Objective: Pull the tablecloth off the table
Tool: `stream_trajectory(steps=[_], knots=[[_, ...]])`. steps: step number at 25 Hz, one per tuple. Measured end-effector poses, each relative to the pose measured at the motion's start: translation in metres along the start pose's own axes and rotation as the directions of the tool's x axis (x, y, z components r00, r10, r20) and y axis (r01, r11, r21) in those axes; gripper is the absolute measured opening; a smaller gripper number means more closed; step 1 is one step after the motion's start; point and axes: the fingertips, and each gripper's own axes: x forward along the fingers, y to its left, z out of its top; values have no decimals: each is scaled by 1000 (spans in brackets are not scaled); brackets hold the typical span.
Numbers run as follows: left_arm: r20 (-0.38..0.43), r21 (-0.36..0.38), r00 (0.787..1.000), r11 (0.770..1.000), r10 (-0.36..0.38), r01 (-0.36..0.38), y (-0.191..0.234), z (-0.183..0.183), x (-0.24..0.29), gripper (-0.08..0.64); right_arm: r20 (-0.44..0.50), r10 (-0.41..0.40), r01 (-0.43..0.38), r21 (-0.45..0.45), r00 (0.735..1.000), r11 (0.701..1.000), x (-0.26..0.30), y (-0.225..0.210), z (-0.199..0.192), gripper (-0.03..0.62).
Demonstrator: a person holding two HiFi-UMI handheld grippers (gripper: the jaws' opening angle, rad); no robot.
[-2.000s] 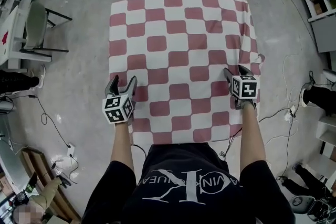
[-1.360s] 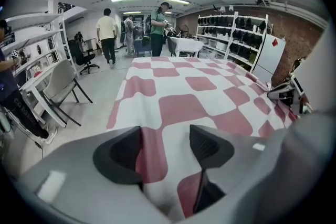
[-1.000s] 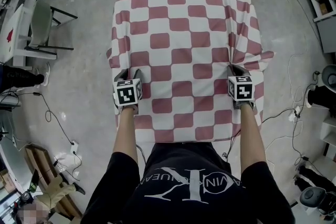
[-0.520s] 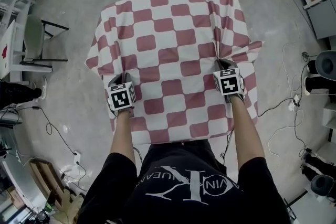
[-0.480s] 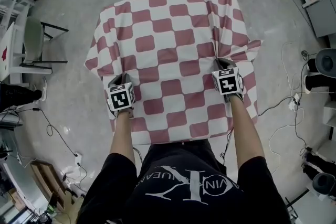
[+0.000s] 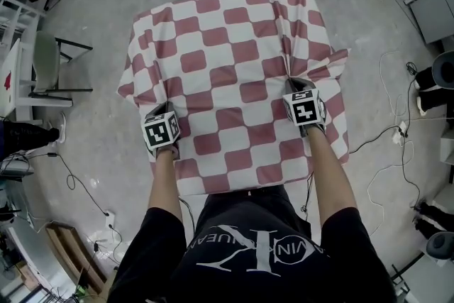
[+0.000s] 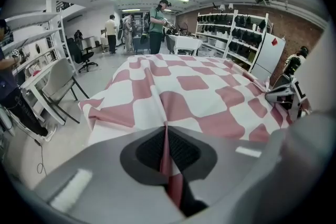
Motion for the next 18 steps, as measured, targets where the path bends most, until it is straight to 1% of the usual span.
stream_trajectory(steps=[2,5,8,13,18], knots=[[2,-18,1000,1000,-2,2,-5,-3,-3,15,8,8,-8,-1,1000,1000,-2,-1,-4,18],[2,-23,1000,1000,19,-19,-11,-13,-8,14,14,22,-22,-18,1000,1000,-6,1,-8,17],[4,-25,999,999,41,-41,-16,-27,-16,14,26,47,-46,-5,999,999,-13,7,-15,16],[-2,-24,999,998,51,-51,-30,-49,-28,14,63,95,-98,37,993,995,-25,14,-35,15],[3,-48,997,996,74,-73,-40,-73,-46,14,62,164,-165,2,984,986,-39,22,-46,15]])
